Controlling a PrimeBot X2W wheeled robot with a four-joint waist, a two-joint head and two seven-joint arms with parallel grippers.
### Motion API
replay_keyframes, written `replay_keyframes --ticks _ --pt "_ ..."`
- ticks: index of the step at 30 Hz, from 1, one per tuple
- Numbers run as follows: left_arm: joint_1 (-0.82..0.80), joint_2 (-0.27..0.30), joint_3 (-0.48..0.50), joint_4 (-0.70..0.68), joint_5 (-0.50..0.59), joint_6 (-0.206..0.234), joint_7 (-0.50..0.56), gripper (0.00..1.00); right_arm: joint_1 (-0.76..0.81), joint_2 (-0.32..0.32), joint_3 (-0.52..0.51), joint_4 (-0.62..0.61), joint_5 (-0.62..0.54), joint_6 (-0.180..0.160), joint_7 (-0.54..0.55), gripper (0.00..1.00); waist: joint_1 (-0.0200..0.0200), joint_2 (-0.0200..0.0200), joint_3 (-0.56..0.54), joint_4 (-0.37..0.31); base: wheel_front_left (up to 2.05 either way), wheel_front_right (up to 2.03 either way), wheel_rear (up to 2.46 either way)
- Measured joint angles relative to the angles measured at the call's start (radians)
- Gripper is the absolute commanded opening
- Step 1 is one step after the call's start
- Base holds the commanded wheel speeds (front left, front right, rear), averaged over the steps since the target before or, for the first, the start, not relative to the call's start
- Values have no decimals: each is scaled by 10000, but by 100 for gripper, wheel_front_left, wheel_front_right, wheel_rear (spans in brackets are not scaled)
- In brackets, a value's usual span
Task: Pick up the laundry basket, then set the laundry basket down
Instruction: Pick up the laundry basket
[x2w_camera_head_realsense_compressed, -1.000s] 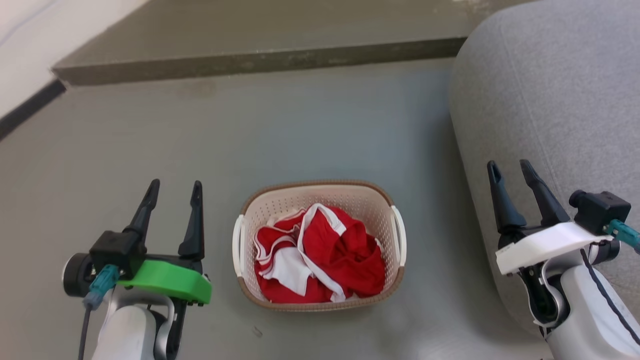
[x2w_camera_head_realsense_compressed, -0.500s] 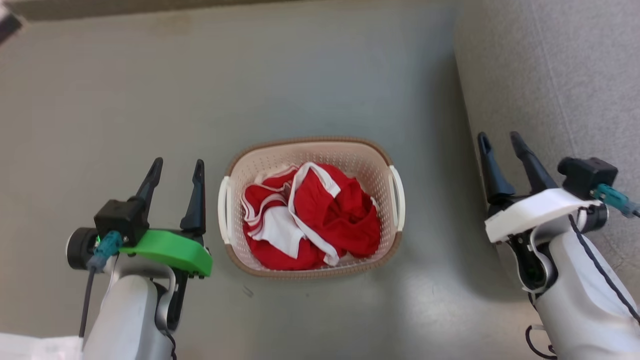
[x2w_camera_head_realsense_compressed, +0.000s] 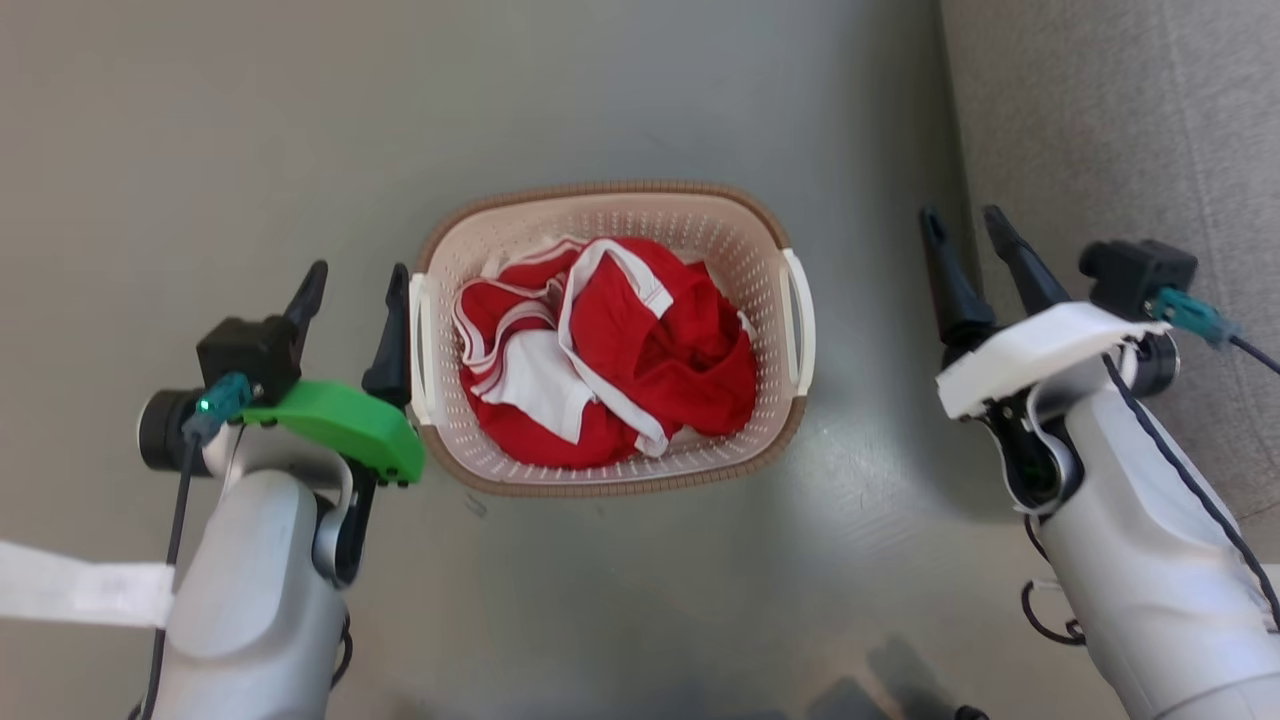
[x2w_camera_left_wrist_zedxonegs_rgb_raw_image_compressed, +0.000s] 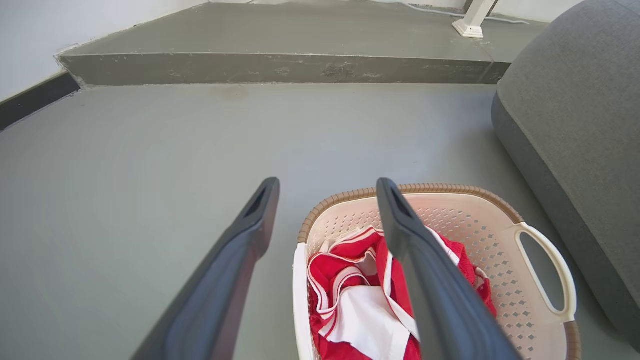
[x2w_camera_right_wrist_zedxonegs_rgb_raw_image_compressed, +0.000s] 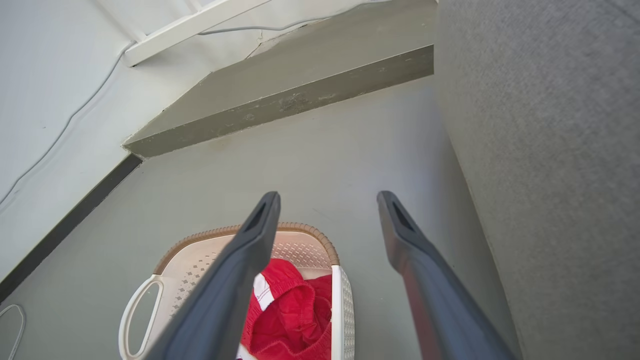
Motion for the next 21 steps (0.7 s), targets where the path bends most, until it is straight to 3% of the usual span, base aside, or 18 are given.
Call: replay_keyframes --ticks 21 --pt "-2555 -130 71 2815 -79 -2 328 100 -2064 221 1285 1833 825 0 359 100 0 0 2332 62 0 0 0"
